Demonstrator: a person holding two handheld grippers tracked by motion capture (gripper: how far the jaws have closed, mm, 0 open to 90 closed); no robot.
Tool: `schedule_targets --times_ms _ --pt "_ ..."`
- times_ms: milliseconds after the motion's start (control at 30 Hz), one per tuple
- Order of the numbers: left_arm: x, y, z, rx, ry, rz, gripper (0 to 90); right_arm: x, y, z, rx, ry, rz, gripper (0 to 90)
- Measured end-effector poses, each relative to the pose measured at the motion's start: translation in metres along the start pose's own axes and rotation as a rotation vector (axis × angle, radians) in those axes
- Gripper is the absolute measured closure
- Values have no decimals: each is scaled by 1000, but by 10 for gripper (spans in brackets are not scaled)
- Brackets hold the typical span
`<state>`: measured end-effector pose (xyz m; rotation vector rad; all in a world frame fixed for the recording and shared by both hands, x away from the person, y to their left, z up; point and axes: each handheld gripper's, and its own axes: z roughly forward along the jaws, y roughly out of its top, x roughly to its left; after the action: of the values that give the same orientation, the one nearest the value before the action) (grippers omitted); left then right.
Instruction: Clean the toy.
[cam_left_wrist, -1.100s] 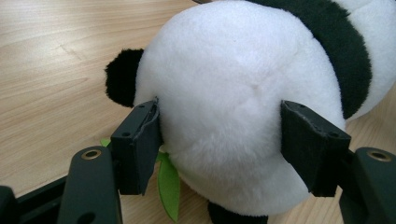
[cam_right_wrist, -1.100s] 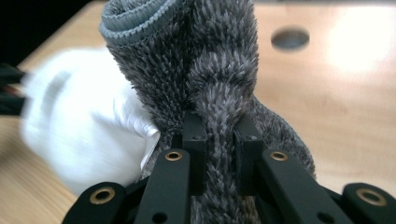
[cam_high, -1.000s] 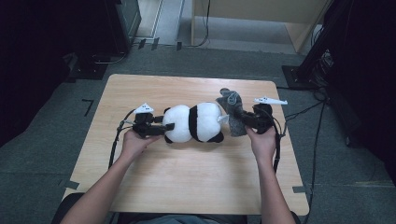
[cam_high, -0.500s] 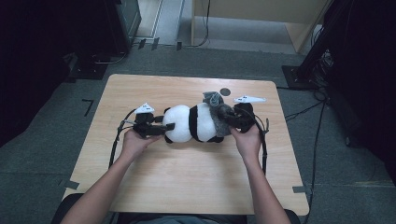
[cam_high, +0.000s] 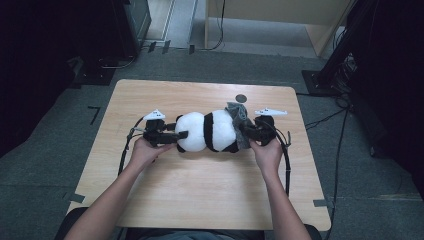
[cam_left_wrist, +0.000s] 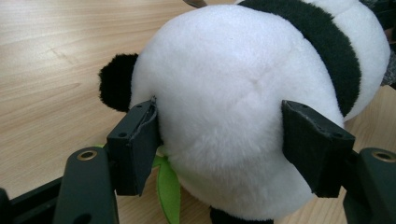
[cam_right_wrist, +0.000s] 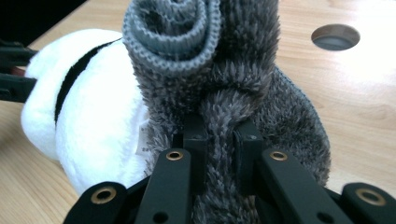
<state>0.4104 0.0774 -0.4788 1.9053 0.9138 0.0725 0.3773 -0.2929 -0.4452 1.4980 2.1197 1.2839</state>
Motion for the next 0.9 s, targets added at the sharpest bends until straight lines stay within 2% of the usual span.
schedule_targets --times_ms 67,133,233,300,400,533,633,733,900 --pt "0 0 0 2 -2 -2 304 -3 -4 3 -15 15 14 806" --pt "2 0 0 2 -10 -15 307 -5 -8 7 -4 6 19 806" --pt "3 0 -1 4 -12 -12 317 -13 -16 17 77 -19 45 806" --pt "3 0 -1 7 -18 -11 339 -15 -22 27 140 -9 67 807" --pt "6 -1 -1 3 -37 -41 387 -17 -24 32 125 5 86 806" --pt "4 -3 -2 7 -31 -27 452 -25 -25 27 139 -6 102 802" --pt "2 -2 -2 8 -26 -24 494 -29 -22 14 96 -26 109 801" --pt "1 -1 -3 12 -24 -26 517 -28 -14 -5 32 -42 94 802" --pt "-2 0 -5 14 -13 -23 541 -16 3 -35 -56 -41 56 801"
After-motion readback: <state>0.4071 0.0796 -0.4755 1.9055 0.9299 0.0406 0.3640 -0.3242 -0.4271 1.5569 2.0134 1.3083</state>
